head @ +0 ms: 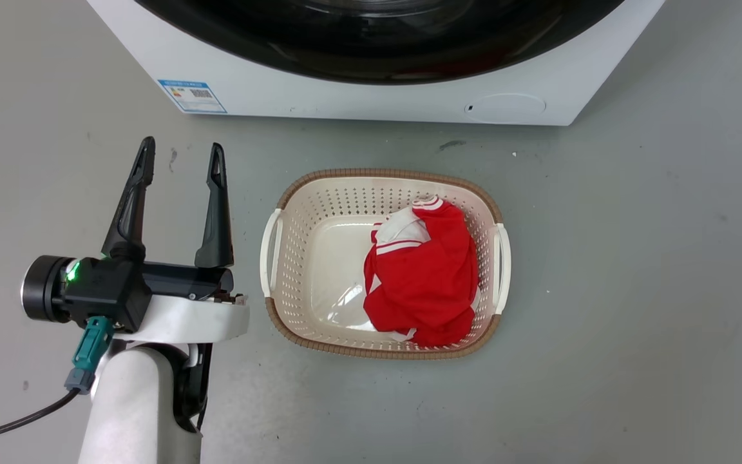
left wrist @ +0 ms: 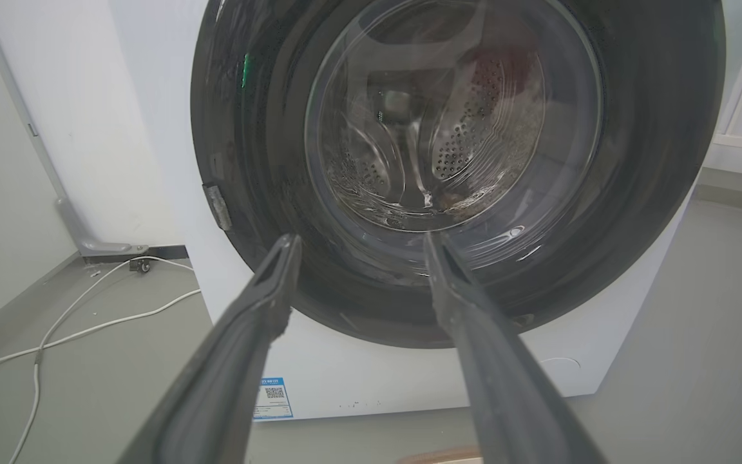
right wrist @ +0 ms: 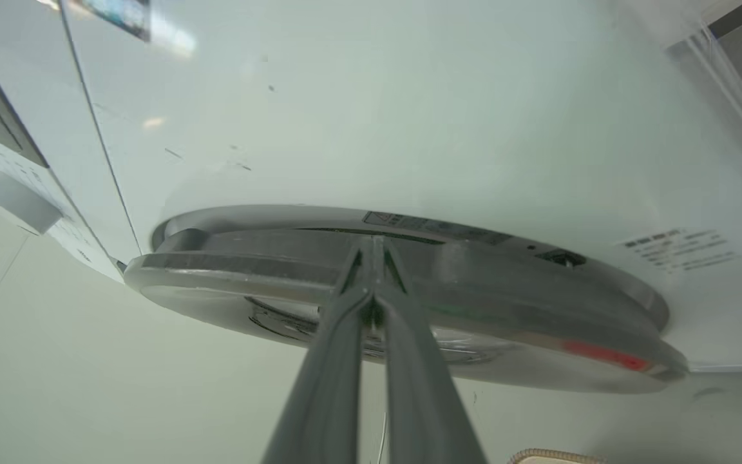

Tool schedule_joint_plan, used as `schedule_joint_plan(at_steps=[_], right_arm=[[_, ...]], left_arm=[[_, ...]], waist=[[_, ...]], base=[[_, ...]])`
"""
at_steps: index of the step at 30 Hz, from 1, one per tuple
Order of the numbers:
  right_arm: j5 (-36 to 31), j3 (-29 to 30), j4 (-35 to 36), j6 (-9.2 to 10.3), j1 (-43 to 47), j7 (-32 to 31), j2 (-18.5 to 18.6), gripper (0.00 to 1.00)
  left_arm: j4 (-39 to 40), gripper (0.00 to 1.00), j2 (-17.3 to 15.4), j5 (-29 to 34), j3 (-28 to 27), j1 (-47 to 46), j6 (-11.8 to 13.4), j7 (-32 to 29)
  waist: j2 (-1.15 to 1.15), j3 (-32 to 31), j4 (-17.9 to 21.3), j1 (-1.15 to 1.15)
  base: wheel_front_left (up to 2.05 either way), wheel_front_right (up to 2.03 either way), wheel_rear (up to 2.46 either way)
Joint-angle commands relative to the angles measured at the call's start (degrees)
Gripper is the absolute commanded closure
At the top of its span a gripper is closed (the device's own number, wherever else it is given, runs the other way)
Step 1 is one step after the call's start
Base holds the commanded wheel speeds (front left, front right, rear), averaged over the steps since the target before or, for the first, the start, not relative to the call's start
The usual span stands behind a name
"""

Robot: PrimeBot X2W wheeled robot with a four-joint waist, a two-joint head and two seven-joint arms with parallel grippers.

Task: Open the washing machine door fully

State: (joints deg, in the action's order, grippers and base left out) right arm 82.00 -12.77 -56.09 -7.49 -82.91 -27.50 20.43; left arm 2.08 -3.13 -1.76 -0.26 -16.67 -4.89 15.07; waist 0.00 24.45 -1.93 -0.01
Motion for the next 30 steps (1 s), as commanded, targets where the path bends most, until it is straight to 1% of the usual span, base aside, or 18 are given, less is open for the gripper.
schedule_joint_plan(at_steps=[1,3,13,18,24,30], right_arm=[[-0.7,-0.3,-0.5,0.0,-1.0,-0.3,-0.2,1.0],[-0.9,-0.9,-1.0,0.0,-1.9,-1.4,-1.0,1.0],[-3.6,-2.2,-4.3,0.0,-4.7,-2.5,-2.1,1.0],[-3.4,-2.7,-4.7,0.0,-5.1,-6.1,-3.4,1.0],[-2.1,-2.4,-3.2,0.01,-4.0,-11.3,-2.1,1.0],[-0.3,-2.3,-1.2,0.01,-1.1,-18.1,-2.2,1.0]], left_arm=[[0.2,0.0,0.0,0.1,0.1,-0.5,-0.1,0.1],[0.3,0.0,0.0,0.2,0.1,-1.0,-0.1,0.1],[0.4,0.0,0.2,-0.1,1.0,-1.9,0.2,0.1],[0.0,0.0,0.2,-0.3,1.4,-2.3,0.3,0.1],[-0.4,0.0,0.2,-0.5,1.8,-2.5,0.4,0.1],[-1.1,0.0,0.2,-0.9,2.0,-2.3,0.7,0.1]], waist=[[0.0,0.6,-0.2,0.01],[0.0,1.4,-0.4,0.01],[0.0,3.7,-1.3,0.01],[0.0,4.4,-1.5,0.01],[0.0,4.5,-1.6,0.01],[0.0,3.4,-1.4,0.01]], base=[[0.0,0.0,0.0],[0.0,0.0,0.0],[0.0,0.0,0.0],[0.0,0.0,0.0],[0.0,0.0,0.0],[0.0,0.0,0.0]])
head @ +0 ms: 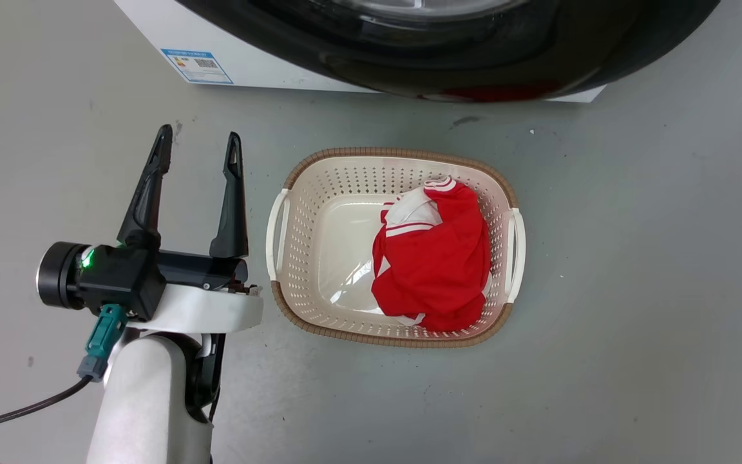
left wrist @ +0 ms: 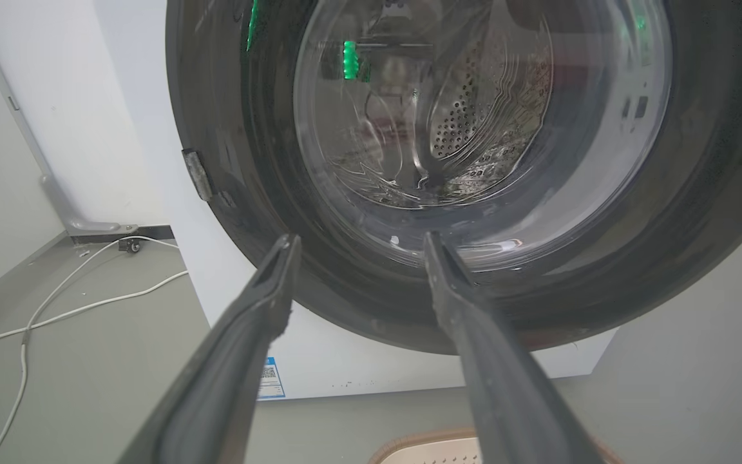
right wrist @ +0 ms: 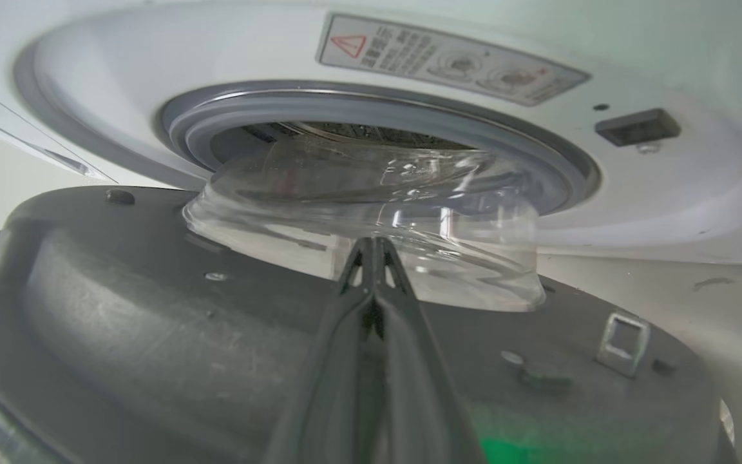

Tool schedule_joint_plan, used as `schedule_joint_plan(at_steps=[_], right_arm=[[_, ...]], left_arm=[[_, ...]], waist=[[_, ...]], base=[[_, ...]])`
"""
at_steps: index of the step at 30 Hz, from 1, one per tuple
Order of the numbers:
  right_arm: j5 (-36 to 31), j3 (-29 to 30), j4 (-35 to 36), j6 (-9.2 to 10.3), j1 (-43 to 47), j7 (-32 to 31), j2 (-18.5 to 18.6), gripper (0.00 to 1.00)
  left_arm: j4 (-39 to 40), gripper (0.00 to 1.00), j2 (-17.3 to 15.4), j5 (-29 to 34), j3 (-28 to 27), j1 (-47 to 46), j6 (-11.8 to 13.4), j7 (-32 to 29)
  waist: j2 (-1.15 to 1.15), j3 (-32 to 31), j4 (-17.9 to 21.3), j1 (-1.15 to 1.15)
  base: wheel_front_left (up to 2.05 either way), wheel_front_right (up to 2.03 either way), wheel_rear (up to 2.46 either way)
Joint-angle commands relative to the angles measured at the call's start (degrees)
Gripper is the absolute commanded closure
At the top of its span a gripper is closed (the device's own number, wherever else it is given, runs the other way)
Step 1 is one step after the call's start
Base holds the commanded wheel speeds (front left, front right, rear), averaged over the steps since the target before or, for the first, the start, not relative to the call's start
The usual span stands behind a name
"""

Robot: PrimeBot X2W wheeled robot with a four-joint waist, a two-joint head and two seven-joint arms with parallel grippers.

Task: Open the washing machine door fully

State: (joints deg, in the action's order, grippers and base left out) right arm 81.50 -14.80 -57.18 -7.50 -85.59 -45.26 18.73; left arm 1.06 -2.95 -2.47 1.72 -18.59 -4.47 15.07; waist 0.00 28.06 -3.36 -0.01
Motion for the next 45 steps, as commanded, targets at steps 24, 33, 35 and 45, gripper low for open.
schedule_joint_plan(at_steps=[24,33,35,45], right_arm=[[4.3,-4.2,17.5,0.01,31.4,-12.4,-4.8,1.0],[4.7,-6.7,24.1,0.01,39.9,-14.1,-8.4,1.0],[4.8,-7.2,25.3,0.01,41.3,-14.2,-9.4,1.0],[5.3,-7.6,28.9,0.01,45.7,-13.5,-12.2,1.0]], left_arm=[[-5.3,0.0,0.1,-0.8,1.2,9.1,0.4,0.1],[-5.9,0.0,0.1,-1.2,2.1,11.5,0.5,0.1],[-6.0,0.0,0.1,-1.3,2.4,11.7,0.5,0.1],[-6.2,0.0,0.1,-1.8,2.9,12.5,0.8,0.1]], waist=[[0.0,-18.5,-0.4,0.01],[0.0,-21.6,-1.1,0.01],[0.0,-22.0,-1.3,0.01],[0.0,-23.1,-1.5,0.01]], base=[[0.0,0.0,0.0],[0.0,0.0,0.0],[0.0,0.0,0.0],[0.0,0.0,0.0]])
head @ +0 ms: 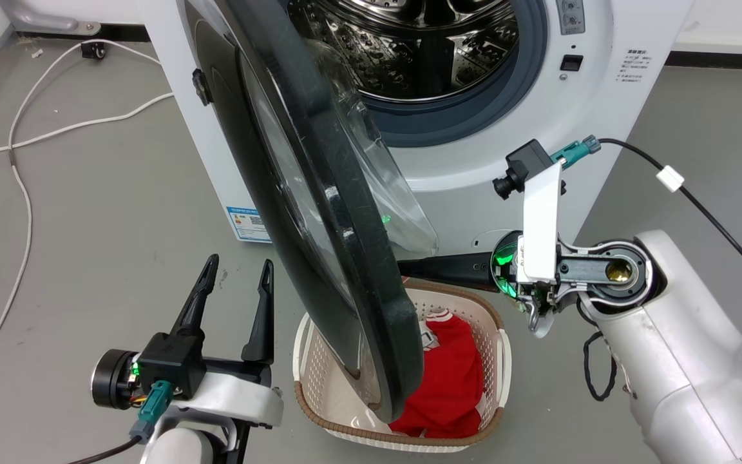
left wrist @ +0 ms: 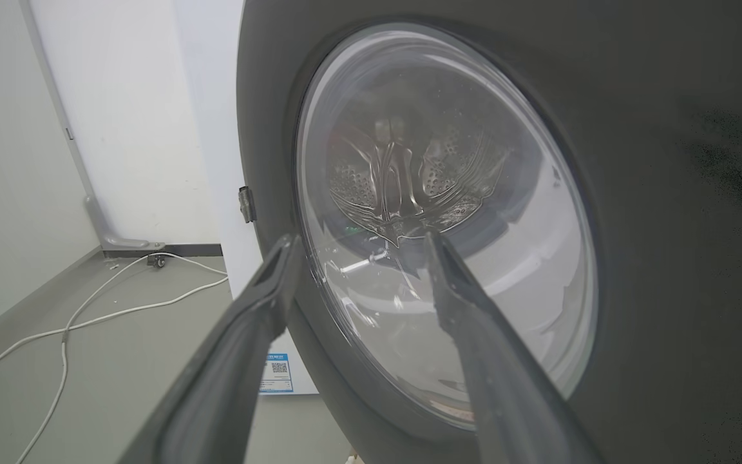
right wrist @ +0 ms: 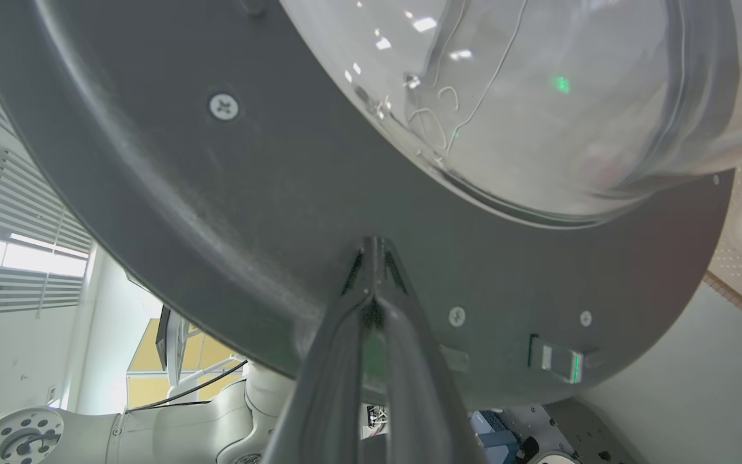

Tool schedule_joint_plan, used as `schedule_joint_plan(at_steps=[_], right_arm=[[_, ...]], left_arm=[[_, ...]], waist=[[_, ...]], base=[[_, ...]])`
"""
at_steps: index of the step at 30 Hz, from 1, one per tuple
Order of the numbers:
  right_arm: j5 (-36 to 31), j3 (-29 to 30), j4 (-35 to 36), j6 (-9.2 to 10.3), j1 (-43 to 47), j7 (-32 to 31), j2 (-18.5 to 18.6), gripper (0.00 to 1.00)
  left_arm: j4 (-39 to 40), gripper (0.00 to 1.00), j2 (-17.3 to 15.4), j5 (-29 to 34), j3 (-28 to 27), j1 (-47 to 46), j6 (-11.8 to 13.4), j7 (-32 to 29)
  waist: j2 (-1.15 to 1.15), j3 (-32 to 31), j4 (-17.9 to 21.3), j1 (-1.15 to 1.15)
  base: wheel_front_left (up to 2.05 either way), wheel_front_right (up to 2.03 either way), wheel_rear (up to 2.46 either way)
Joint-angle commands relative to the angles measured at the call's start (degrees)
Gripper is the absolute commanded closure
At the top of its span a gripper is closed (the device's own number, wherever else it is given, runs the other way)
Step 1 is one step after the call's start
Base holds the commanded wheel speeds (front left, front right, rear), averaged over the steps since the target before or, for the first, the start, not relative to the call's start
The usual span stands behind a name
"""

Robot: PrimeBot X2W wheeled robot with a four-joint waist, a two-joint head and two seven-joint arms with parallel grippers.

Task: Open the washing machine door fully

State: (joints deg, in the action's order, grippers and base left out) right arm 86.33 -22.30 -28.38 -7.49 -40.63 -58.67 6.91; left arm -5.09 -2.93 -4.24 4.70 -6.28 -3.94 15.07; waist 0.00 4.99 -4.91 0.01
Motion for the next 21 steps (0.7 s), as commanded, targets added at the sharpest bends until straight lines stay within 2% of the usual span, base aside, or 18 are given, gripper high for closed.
schedule_joint_plan(at_steps=[1,6,14,21], right_arm=[[0.6,0.0,0.3,0.0,1.1,0.1,-0.6,1.0],[-0.2,1.6,1.9,0.0,3.4,4.1,-1.0,1.0],[-0.5,12.3,3.5,0.0,10.2,23.9,-2.0,1.0],[0.8,19.2,7.7,0.0,21.6,34.0,-2.2,1.0]], left_arm=[[-0.1,0.0,0.1,-0.1,0.0,0.2,0.2,0.1],[-0.3,0.0,0.1,-0.3,-0.3,0.6,0.4,0.1],[-0.9,0.0,0.1,-0.8,-1.0,1.8,1.0,0.1],[-1.3,0.0,0.1,-0.8,-2.5,3.9,1.2,0.1]], waist=[[0.0,0.0,0.1,-0.01],[0.0,-0.6,0.7,-0.01],[0.0,-2.3,2.2,-0.01],[0.0,-4.7,3.9,-0.01]], base=[[0.0,0.0,0.0],[0.0,0.0,0.0],[0.0,0.0,0.0],[0.0,0.0,0.0]])
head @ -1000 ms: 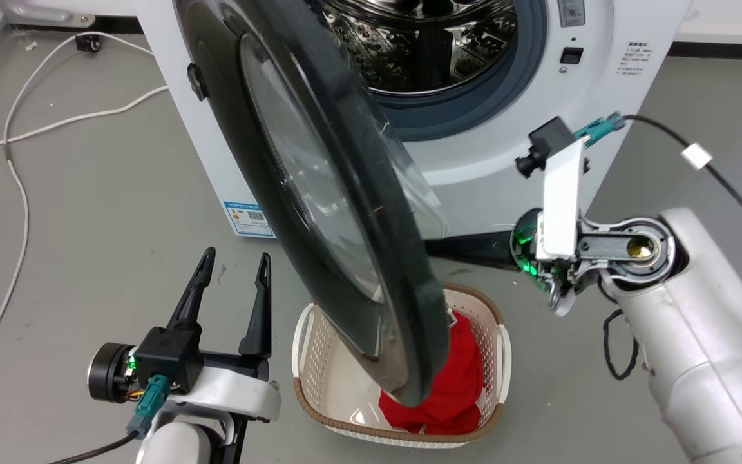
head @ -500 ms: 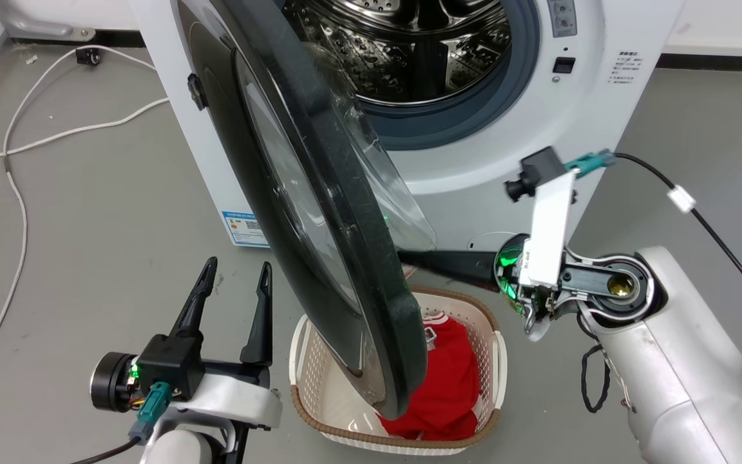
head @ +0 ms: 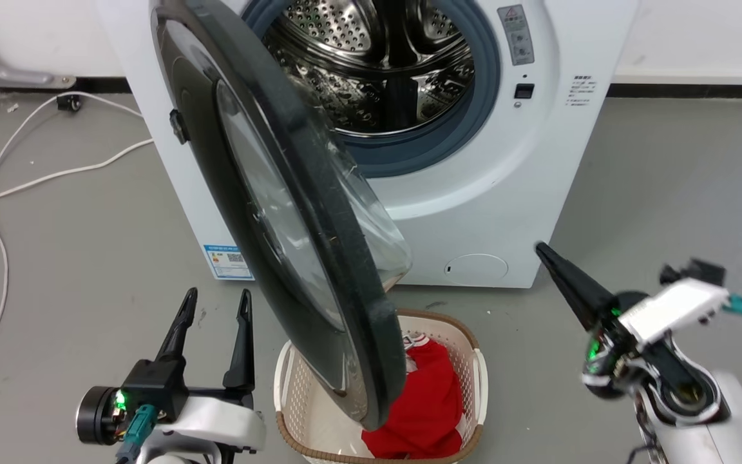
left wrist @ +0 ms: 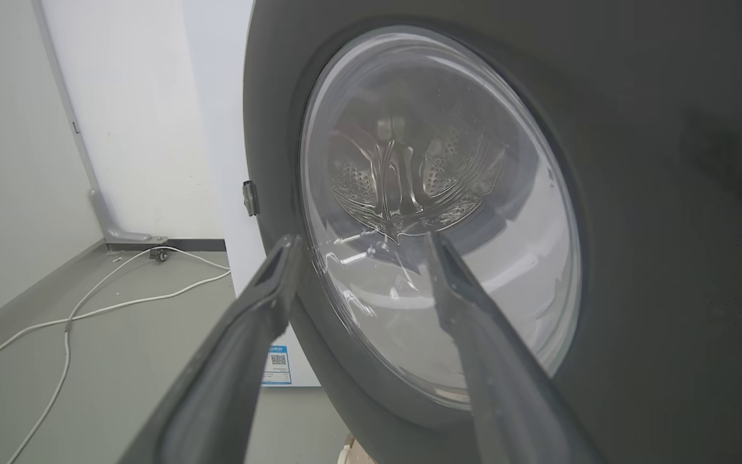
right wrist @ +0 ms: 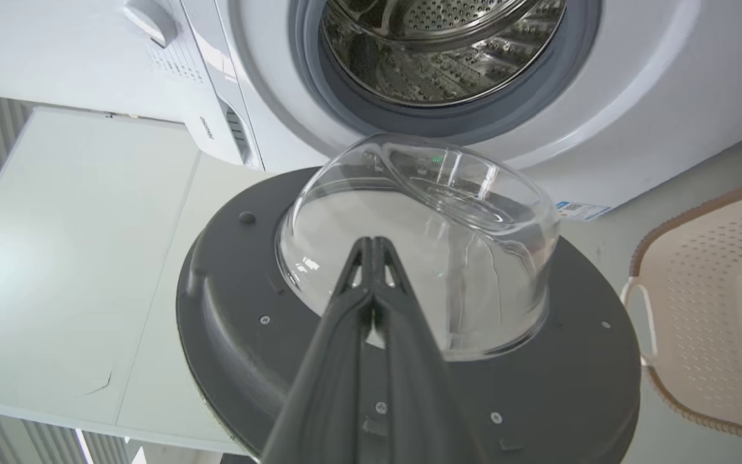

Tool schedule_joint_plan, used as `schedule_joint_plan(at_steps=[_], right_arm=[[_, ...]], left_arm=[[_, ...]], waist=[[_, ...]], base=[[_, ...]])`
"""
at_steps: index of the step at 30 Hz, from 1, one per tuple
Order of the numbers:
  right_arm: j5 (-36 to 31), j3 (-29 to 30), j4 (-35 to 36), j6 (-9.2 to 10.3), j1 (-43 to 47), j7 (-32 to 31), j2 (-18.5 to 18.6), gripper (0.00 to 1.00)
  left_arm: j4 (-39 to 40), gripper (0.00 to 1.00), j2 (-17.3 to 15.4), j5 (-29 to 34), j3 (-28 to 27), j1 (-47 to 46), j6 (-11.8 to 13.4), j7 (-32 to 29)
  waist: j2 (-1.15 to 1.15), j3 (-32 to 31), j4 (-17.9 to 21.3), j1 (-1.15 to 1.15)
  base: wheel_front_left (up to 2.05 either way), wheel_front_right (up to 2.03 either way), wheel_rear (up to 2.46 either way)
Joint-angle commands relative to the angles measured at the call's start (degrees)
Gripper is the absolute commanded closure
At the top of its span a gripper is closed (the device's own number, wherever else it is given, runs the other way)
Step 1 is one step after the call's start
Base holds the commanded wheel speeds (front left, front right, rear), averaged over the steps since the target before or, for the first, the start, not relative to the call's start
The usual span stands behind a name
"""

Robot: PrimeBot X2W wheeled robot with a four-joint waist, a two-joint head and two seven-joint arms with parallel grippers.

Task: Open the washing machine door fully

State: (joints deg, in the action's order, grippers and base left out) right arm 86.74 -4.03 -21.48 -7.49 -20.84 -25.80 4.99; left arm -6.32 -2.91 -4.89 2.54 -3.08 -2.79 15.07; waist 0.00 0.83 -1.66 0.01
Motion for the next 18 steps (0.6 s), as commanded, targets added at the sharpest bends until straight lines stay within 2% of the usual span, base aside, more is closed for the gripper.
schedule_joint_plan(at_steps=[1,2,3,4,8,10,16,18], right_arm=[[0.8,1.6,1.5,0.0,3.5,2.4,-0.5,0.75],[0.4,2.2,2.5,0.0,5.1,3.9,-0.6,0.54],[-0.2,2.8,3.4,0.0,6.8,5.5,-0.7,0.08],[-0.9,3.1,4.1,0.0,8.3,7.0,-0.8,0.0],[-4.8,4.2,7.2,0.0,12.9,14.2,-1.1,0.0],[-9.1,4.3,8.2,0.0,14.5,19.1,-1.1,0.0],[-32.9,3.4,8.9,0.0,16.1,35.3,1.2,0.0],[-42.1,4.4,9.4,0.01,15.8,38.4,2.1,0.0]], left_arm=[[-0.1,0.0,0.0,-0.1,-0.6,0.9,0.0,0.1],[-0.1,0.0,0.0,0.0,-0.7,1.1,-0.1,0.1],[-0.2,0.0,0.0,0.1,-0.9,1.4,-0.1,0.1],[-0.3,0.0,0.0,0.1,-1.2,1.5,-0.2,0.1],[-0.4,0.0,0.0,0.2,-2.0,1.7,-0.4,0.1],[-0.5,0.0,0.0,0.3,-2.2,1.8,-0.4,0.1],[-0.3,0.0,0.0,0.5,-2.8,1.9,-0.4,0.1],[-0.3,0.0,0.0,0.6,-2.9,1.8,-0.5,0.1]], waist=[[0.0,-0.8,1.0,-0.01],[0.0,-0.9,1.2,-0.01],[0.0,-1.0,1.3,-0.01],[0.0,-1.1,1.5,-0.01],[0.0,-1.4,2.2,-0.01],[0.0,-1.5,2.4,-0.01],[0.0,-1.8,2.9,-0.01],[0.0,-1.8,2.9,-0.01]], base=[[0.0,0.0,0.0],[0.0,0.0,0.0],[0.0,0.0,0.0],[0.0,0.0,0.0],[0.0,0.0,0.0],[0.0,0.0,0.0],[0.0,0.0,0.0],[0.0,0.0,0.0]])
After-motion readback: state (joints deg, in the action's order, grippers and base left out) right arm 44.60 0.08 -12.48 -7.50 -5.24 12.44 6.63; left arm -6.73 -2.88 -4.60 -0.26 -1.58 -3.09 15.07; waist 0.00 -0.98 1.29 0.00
